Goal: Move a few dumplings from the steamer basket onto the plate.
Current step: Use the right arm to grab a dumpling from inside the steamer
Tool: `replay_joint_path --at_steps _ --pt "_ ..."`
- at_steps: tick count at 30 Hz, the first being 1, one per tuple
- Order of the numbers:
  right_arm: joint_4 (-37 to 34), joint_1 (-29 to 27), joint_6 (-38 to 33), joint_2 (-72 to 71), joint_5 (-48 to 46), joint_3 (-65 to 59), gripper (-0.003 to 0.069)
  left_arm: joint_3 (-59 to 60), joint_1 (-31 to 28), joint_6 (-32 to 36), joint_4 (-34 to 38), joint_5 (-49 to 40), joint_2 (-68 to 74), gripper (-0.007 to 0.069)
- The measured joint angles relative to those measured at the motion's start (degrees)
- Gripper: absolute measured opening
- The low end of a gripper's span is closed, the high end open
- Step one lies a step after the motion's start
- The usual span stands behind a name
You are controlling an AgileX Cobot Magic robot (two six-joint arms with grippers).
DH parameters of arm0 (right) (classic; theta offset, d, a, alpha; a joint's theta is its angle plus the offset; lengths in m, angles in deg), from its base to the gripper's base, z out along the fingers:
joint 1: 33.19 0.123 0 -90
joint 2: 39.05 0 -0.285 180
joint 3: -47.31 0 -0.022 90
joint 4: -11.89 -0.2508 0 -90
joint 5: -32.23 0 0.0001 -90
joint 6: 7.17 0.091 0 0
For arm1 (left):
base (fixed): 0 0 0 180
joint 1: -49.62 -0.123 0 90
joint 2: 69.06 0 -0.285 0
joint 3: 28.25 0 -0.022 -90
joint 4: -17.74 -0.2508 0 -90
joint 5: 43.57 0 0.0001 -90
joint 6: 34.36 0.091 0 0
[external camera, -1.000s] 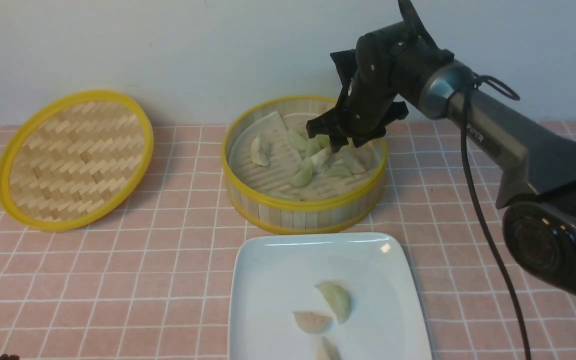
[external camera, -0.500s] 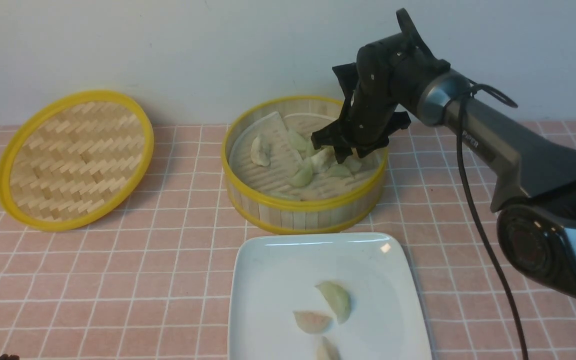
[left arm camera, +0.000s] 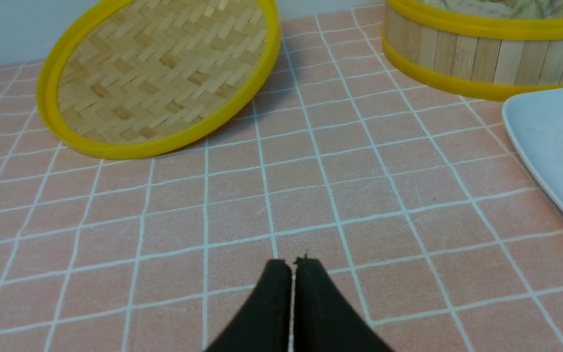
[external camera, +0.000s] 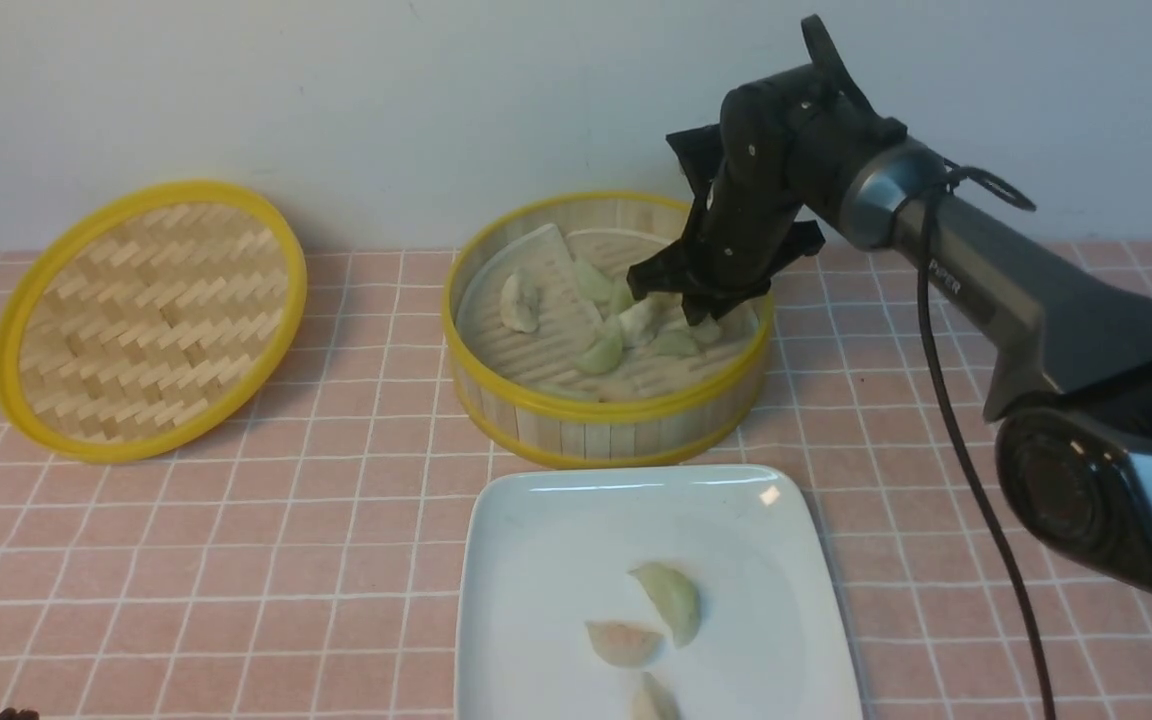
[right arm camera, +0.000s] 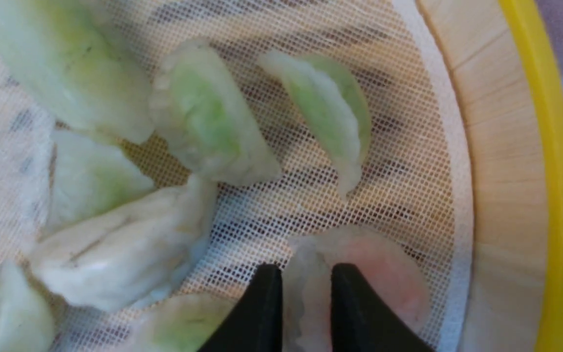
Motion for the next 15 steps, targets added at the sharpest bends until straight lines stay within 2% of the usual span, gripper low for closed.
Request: replay_joint_path --at_steps 6,9,15 --pt "-1.34 1.74 -0.99 -7.70 -0.74 -4.58 0.0099 0.00 0.00 0.00 0.00 0.00 0.00 -0.0006" --pt "-2.82 2.27 -1.89 -12.46 -0.74 -9.11 0.0014 0.00 0.00 0.00 0.00 0.00 0.00 -0.0006" --pt "-5.51 3.50 -4.46 -17.81 -0.90 -17.11 -0.0012 0.00 0.00 0.00 0.00 0.00 0.00 -0.0006"
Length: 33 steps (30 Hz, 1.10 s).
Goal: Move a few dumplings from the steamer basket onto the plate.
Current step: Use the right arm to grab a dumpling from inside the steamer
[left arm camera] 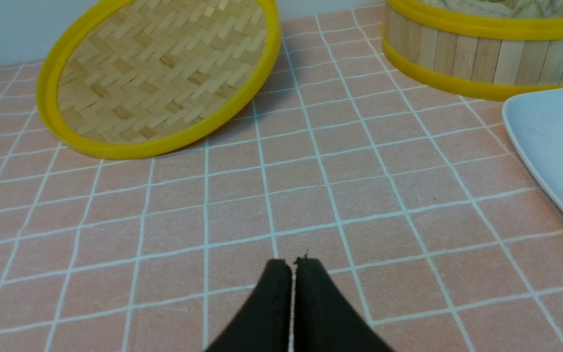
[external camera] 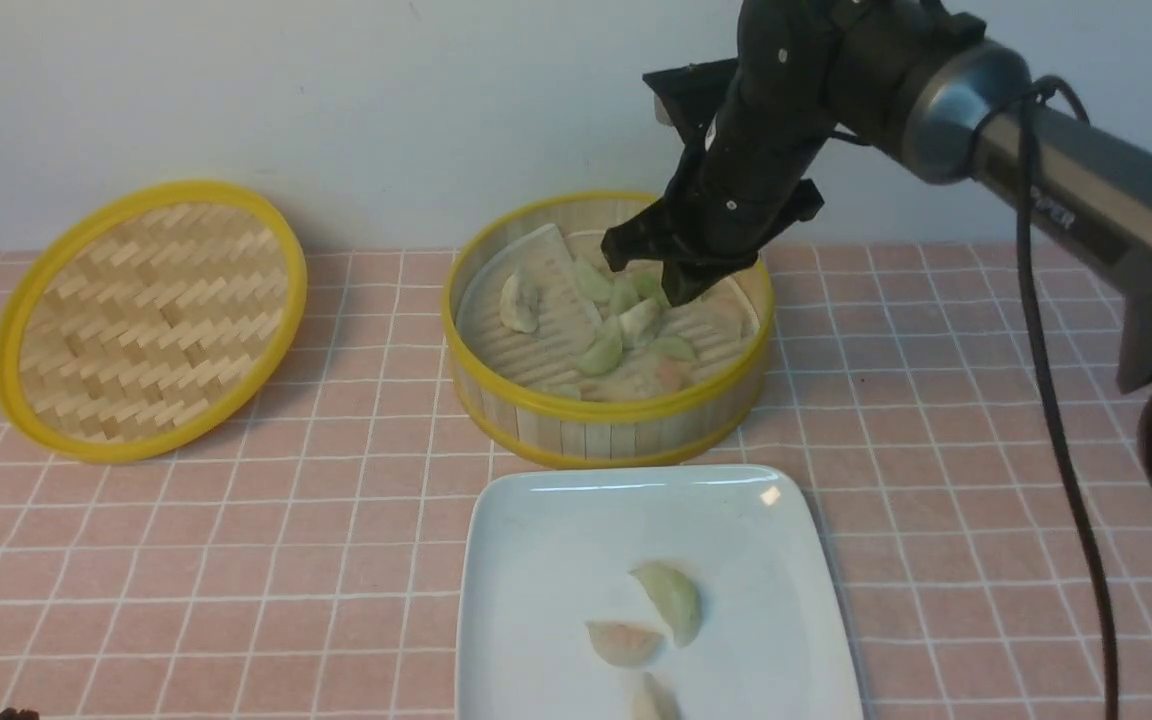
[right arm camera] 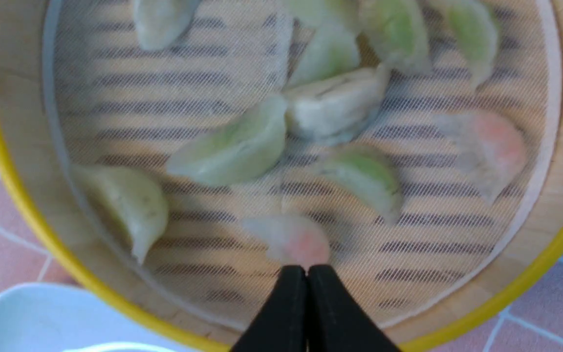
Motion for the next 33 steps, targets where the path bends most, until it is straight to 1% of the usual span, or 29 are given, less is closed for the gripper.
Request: replay_joint_path --at_steps 6,7,9,11,13,17,20,22,23,25,26,27,29,30,31,32,33 --pt "1.66 0.94 -0.69 -1.41 -0.08 -1.85 -0.0010 0.00 0.00 0.00 0.00 0.00 0.00 -0.0006" --pt "1.92 0.94 -0.69 -1.27 -0.08 -1.93 -0.0005 0.00 0.00 0.00 0.00 0.00 0.00 -0.0006" --pt "1.86 0.94 -1.74 -0.35 -0.08 -1.92 0.0027 0.00 0.00 0.00 0.00 0.00 0.00 -0.0006" --pt "1.25 0.94 -4.08 0.76 -0.08 -1.92 0.0083 0.00 0.00 0.00 0.00 0.00 0.00 -0.0006" --pt "0.62 0.99 -6.33 2.15 0.19 -1.96 0.0153 0.00 0.00 0.00 0.00 0.00 0.00 -0.0006" --pt "0.90 0.99 -8.12 5.23 2.51 -2.09 0.0332 0.00 0.00 0.00 0.00 0.00 0.00 -0.0006" --pt "1.73 0.99 -8.49 7.37 4.25 -2.09 0.0446 0.00 0.00 0.00 0.00 0.00 0.00 -0.0006" --pt "1.95 0.99 -8.55 8.50 5.66 -2.14 0.0488 0.00 0.00 0.00 0.00 0.00 0.00 -0.0006" --pt "1.95 0.99 -8.55 9.02 6.36 -2.14 0.0498 0.00 0.00 0.00 0.00 0.00 0.00 -0.0006" --pt "1.95 0.99 -8.55 9.77 7.54 -2.14 0.0501 0.00 0.00 0.00 0.00 0.00 0.00 -0.0006" --pt "2.12 0.99 -8.50 9.91 7.78 -2.08 0.0491 0.00 0.00 0.00 0.00 0.00 0.00 -0.0006" --pt "2.12 0.99 -8.21 9.98 7.86 -2.03 0.0465 0.00 0.00 0.00 0.00 0.00 0.00 -0.0006" --pt "2.35 0.99 -7.07 9.98 7.86 -2.03 0.0363 0.00 0.00 0.00 0.00 0.00 0.00 -0.0006" --pt "2.35 0.99 -6.67 9.98 7.79 -1.96 0.0295 0.00 0.00 0.00 0.00 0.00 0.00 -0.0006" --pt "2.41 1.01 -6.18 9.98 7.34 -1.63 0.0199 0.00 0.00 0.00 0.00 0.00 0.00 -0.0006" --pt "2.55 1.01 -5.95 9.81 6.27 -1.05 0.0176 0.00 0.00 0.00 0.00 0.00 0.00 -0.0006" --pt "2.55 1.01 -5.84 9.74 5.70 -0.78 0.0176 0.00 0.00 0.00 0.00 0.00 0.00 -0.0006"
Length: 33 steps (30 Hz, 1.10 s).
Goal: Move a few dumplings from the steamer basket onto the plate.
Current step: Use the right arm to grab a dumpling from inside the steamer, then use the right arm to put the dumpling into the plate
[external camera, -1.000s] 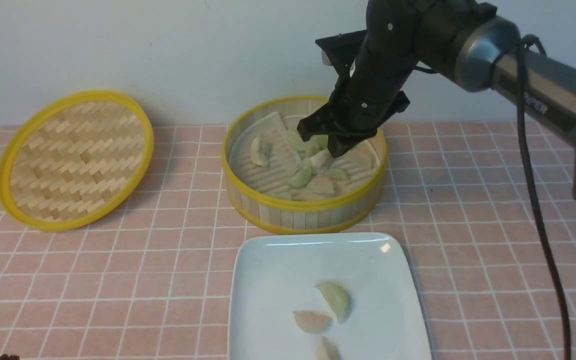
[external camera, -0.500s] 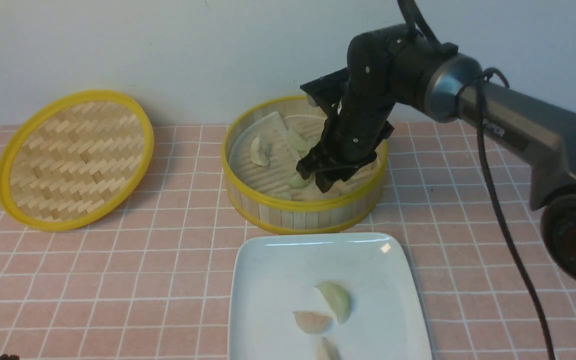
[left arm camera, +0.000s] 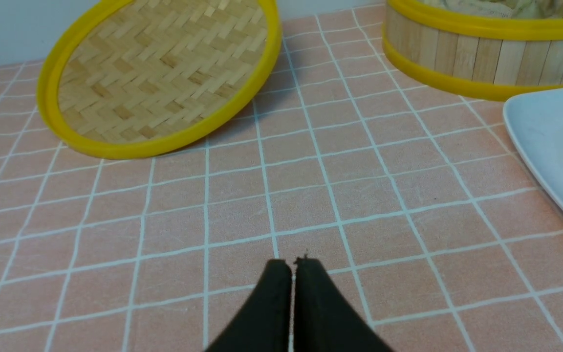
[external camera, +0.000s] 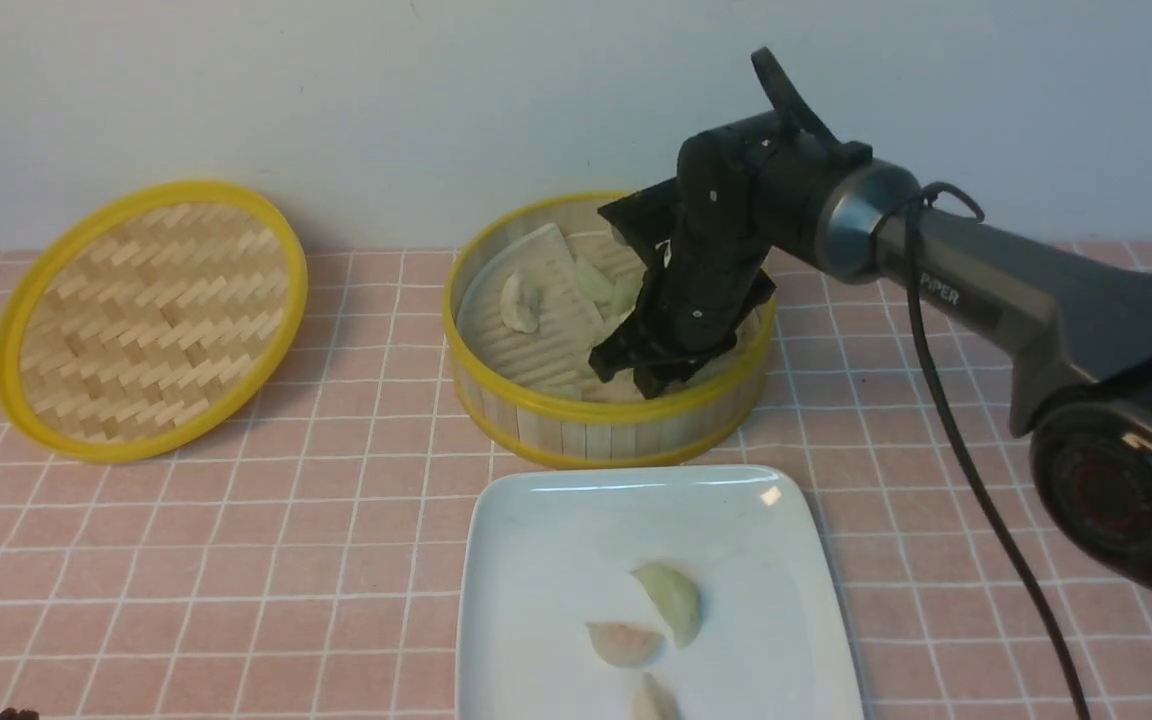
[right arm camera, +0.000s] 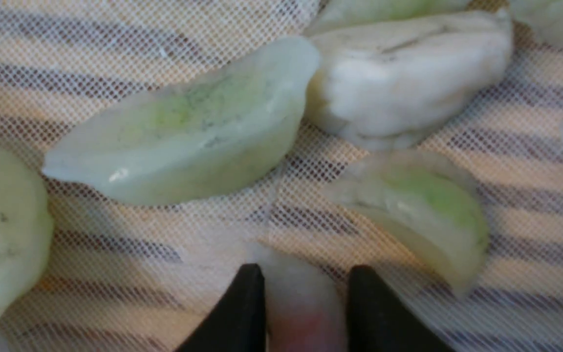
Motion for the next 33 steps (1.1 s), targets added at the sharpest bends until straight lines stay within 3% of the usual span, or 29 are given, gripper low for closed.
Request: replay_joint_path --at_steps 7,14,21,25,26,28,32,33 --pt "-1.47 0.12 0.71 -7.85 -4.90 2.21 0.0185 0.00 0.00 0.00 0.00 0.00 0.00 -0.0006" --pt "-11.24 1.19 0.72 -22.97 -4.97 -16.03 0.0185 0.00 0.00 0.00 0.00 0.00 0.00 -0.0006" --pt "-13.60 5.89 -0.95 -19.09 -4.95 -28.59 0.0211 0.00 0.00 0.00 0.00 0.00 0.00 -0.0006" --pt "-14.55 6.88 -1.25 -16.93 -3.66 -28.75 0.0330 0.00 0.00 0.00 0.00 0.00 0.00 -0.0006" --pt "-14.51 7.06 -1.25 -16.65 -3.37 -28.20 0.0416 0.00 0.00 0.00 0.00 0.00 0.00 -0.0006" --pt "-13.18 7.06 -1.25 -16.55 -3.42 -25.97 0.0501 0.00 0.00 0.00 0.00 0.00 0.00 -0.0006" --pt "-8.00 6.83 -0.88 -16.55 -2.46 -19.30 0.0579 0.00 0.00 0.00 0.00 0.00 0.00 -0.0006" --pt "-3.88 6.36 -0.56 -16.25 -0.32 -14.68 0.0594 0.00 0.00 0.00 0.00 0.00 0.00 -0.0006"
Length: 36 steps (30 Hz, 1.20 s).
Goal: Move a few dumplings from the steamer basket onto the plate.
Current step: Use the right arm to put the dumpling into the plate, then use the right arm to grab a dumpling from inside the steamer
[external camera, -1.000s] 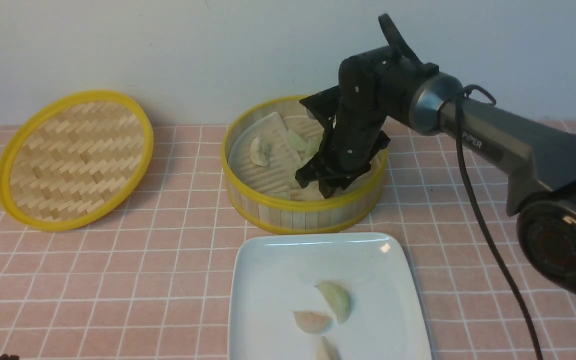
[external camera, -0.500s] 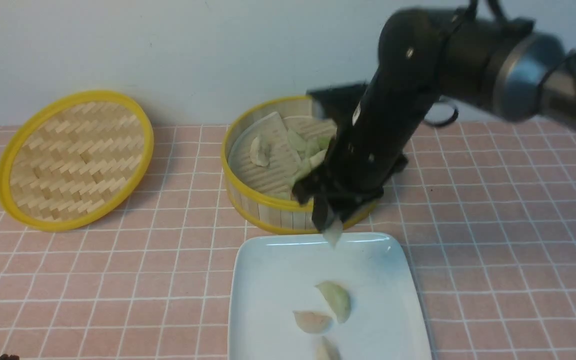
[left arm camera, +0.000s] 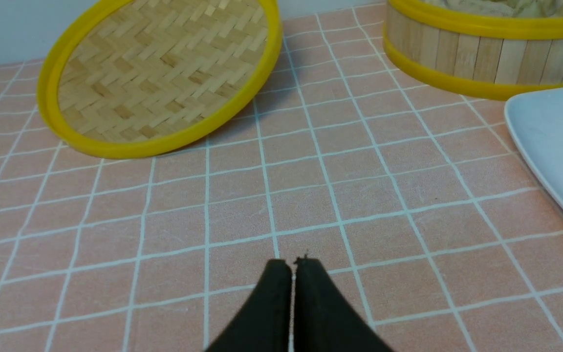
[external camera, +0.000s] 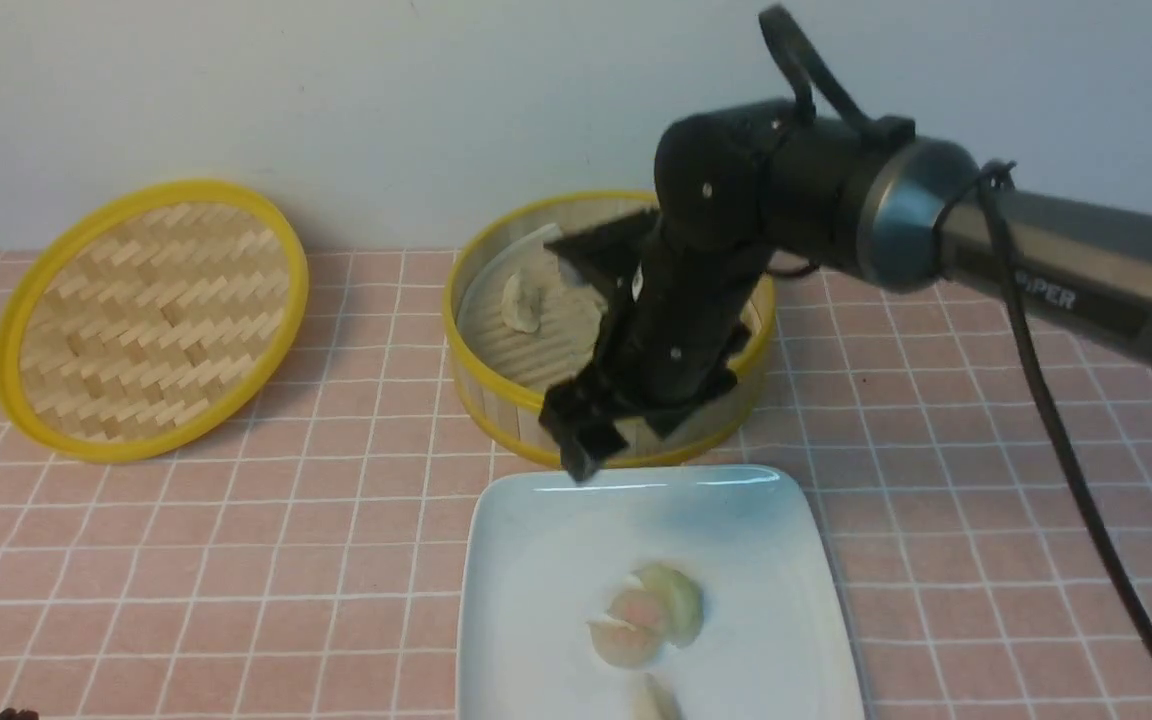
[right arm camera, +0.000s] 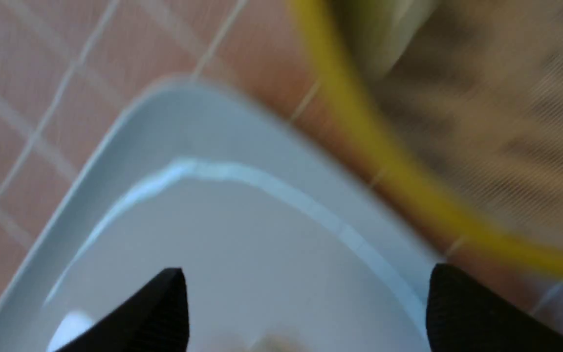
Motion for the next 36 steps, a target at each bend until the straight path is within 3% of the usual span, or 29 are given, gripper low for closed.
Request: replay_joint_path --at_steps 10,19,21,24,27,31,36 --pt "8.10 -6.15 -2.78 15.35 -1.37 21.66 0.0596 0.00 0.00 0.00 0.00 0.00 0.00 -0.0006" --pt "10.32 -7.55 -2.41 22.96 -3.30 27.47 0.0556 0.00 0.00 0.00 0.00 0.00 0.00 -0.0006" --pt "10.32 -7.55 -2.41 23.19 -3.30 27.60 0.0526 0.00 0.00 0.00 0.00 0.00 0.00 -0.0006" --pt "9.85 -7.55 -2.41 23.26 -2.78 27.66 0.0417 0.00 0.00 0.00 0.00 0.00 0.00 -0.0006" --pt "9.61 -7.55 -2.34 23.35 -2.57 27.71 0.0232 0.00 0.00 0.00 0.00 0.00 0.00 -0.0006" --pt "9.34 -7.55 -0.54 23.46 -4.75 29.56 0.0153 0.00 0.00 0.00 0.00 0.00 0.00 -0.0006" --pt "9.19 -7.55 2.62 22.59 -5.47 35.03 0.0154 0.00 0.00 0.00 0.00 0.00 0.00 -0.0006"
